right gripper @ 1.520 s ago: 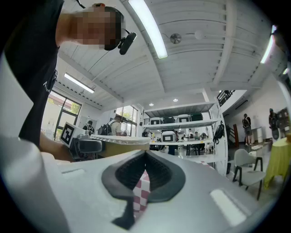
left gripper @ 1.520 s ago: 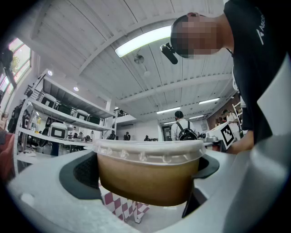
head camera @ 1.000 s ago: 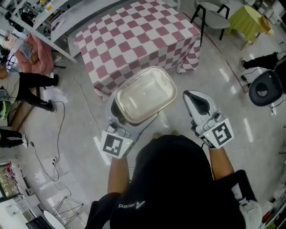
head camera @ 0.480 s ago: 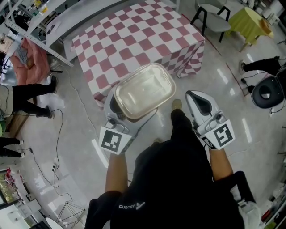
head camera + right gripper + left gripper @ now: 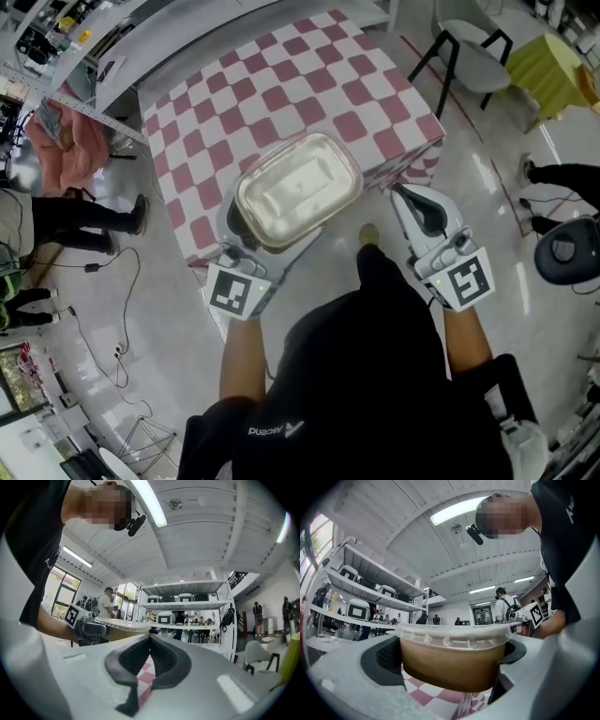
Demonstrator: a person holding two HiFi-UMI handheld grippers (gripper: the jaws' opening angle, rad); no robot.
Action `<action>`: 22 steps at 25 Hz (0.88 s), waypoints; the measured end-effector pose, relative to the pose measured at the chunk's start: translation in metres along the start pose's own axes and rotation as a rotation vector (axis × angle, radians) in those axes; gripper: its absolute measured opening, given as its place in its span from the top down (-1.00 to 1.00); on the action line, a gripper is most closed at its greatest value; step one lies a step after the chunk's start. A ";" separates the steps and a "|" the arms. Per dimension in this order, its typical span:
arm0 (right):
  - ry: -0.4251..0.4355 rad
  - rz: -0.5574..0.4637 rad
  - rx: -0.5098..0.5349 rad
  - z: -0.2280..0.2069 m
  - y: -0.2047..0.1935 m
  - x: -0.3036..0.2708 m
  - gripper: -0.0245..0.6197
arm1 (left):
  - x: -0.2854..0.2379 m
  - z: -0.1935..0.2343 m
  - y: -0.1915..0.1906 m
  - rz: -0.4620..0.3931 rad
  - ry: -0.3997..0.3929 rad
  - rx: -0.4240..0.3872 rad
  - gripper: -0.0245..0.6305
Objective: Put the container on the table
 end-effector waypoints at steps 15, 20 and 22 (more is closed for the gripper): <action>0.083 0.014 -0.081 -0.176 -0.029 -0.031 0.91 | -0.210 0.039 -0.093 0.194 0.086 -0.054 -0.84; 0.055 0.047 -0.095 -0.183 -0.035 -0.039 0.91 | -0.248 0.057 -0.133 0.243 0.051 -0.072 -0.84; 0.041 0.060 -0.095 -0.186 -0.037 -0.042 0.91 | -0.262 0.066 -0.151 0.273 0.045 -0.083 -0.84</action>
Point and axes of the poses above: the fingertips, and each gripper's own axes: x backward along the fingers, z to its left, y out of its top, the point moved 10 cm from there along x, backward along the fingers, and after that the axes turned 14 degrees about y, right-handed, at the moved point
